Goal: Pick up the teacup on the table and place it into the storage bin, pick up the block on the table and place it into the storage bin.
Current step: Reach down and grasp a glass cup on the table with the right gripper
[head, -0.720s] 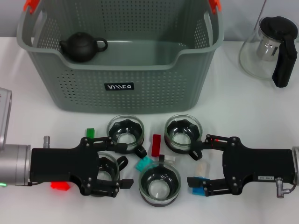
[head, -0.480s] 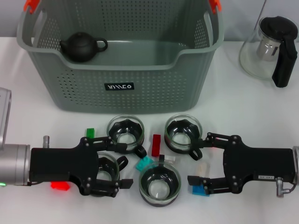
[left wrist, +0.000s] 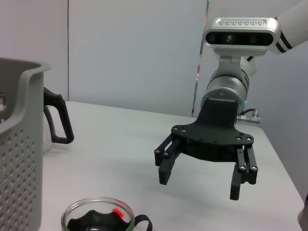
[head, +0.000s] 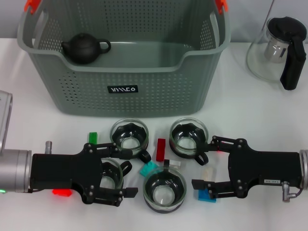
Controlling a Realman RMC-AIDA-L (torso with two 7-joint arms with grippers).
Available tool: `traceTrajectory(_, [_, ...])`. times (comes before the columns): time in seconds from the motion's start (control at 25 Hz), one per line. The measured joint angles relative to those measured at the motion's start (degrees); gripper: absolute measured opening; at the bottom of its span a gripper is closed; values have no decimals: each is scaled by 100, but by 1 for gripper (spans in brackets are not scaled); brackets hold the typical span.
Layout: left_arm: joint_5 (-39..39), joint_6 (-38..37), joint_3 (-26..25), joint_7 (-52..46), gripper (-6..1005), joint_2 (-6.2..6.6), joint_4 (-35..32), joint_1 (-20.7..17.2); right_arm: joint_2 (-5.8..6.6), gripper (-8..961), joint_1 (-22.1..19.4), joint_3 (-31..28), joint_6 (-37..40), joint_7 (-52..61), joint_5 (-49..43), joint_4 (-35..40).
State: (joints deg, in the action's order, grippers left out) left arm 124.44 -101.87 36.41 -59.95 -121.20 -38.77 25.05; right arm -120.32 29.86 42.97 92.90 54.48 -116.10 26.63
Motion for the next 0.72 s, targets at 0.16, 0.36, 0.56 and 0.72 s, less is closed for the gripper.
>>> traceTrajectory(0.16, [1, 0, -8, 0, 842, 0, 0, 0, 0, 889, 2, 0, 0, 1, 0, 0])
traceTrajectory(0.36, [-29, 51, -55, 0, 841, 0, 1, 1, 20, 887, 14, 11, 12, 314, -7, 41])
traceTrajectory(0.56, [-54, 87, -327, -2, 841, 0, 32, 25, 71, 885, 59, 51, 297, 1945, -170, 859])
traceTrajectory(0.72, [-97, 89, -405, -3, 841, 3, 37, 34, 67, 884, 121, -1, 949, 2510, -192, 1599])
